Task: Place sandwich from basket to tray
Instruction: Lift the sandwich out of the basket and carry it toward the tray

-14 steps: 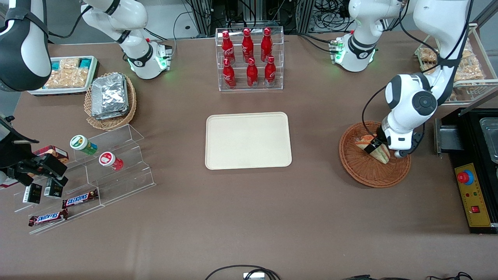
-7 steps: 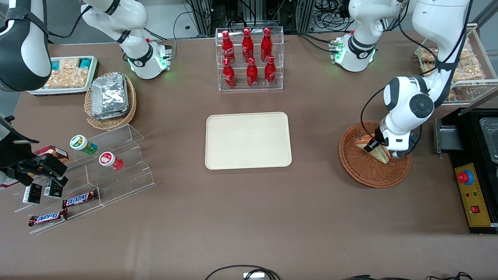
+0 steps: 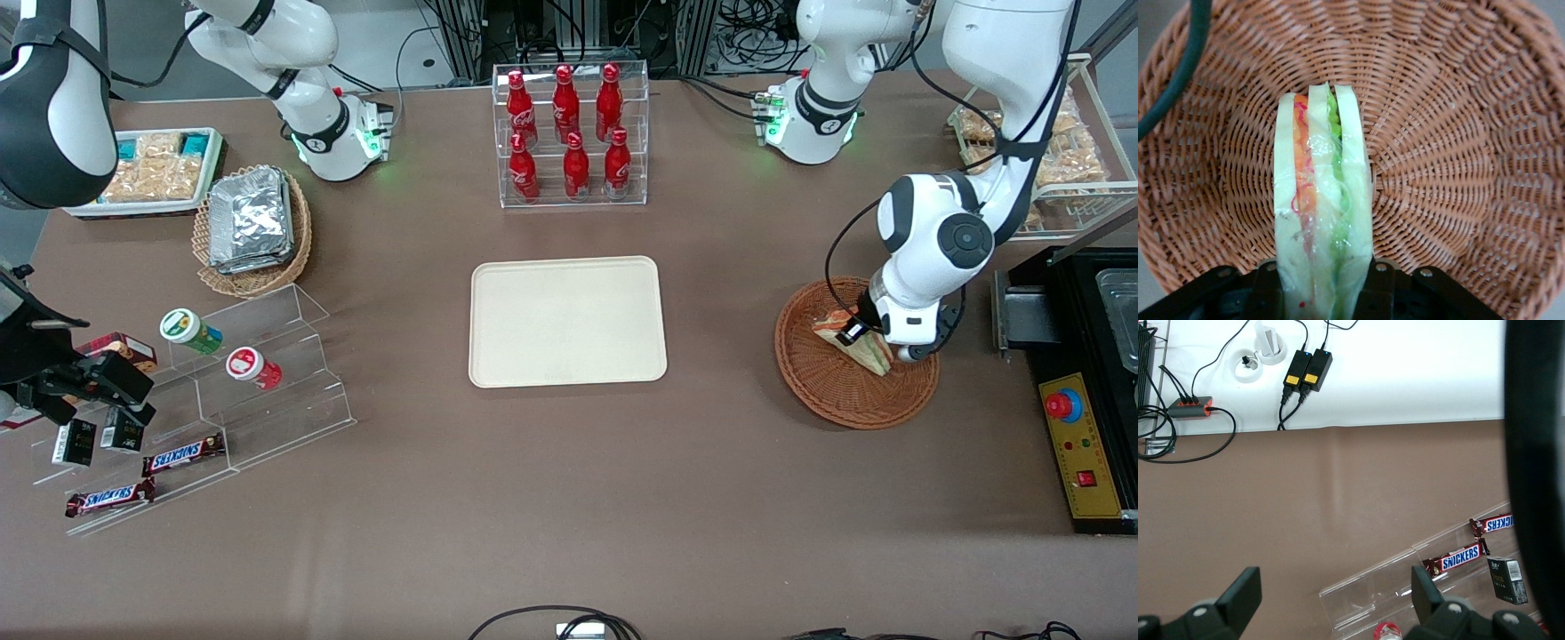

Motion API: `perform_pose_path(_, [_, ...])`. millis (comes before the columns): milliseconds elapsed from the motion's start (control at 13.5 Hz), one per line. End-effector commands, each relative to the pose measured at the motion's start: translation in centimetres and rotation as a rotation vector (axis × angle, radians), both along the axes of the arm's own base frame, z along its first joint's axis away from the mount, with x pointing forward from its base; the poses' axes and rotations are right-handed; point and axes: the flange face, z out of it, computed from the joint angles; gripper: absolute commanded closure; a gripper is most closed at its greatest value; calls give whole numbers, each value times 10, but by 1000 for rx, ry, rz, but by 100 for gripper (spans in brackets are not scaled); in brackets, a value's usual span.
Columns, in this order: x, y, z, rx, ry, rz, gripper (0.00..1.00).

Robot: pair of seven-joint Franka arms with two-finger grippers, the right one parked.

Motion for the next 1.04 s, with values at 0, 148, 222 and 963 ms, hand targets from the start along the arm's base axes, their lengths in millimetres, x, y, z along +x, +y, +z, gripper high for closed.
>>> perform_pose_path(0, [6, -3, 46, 38, 11, -35, 100])
perform_pose_path(148, [18, -8, 72, 63, 45, -63, 100])
perform_pose_path(222, [27, -14, 92, 68, 60, -80, 100])
perform_pose_path(963, [11, -203, 162, 97, 30, -592, 100])
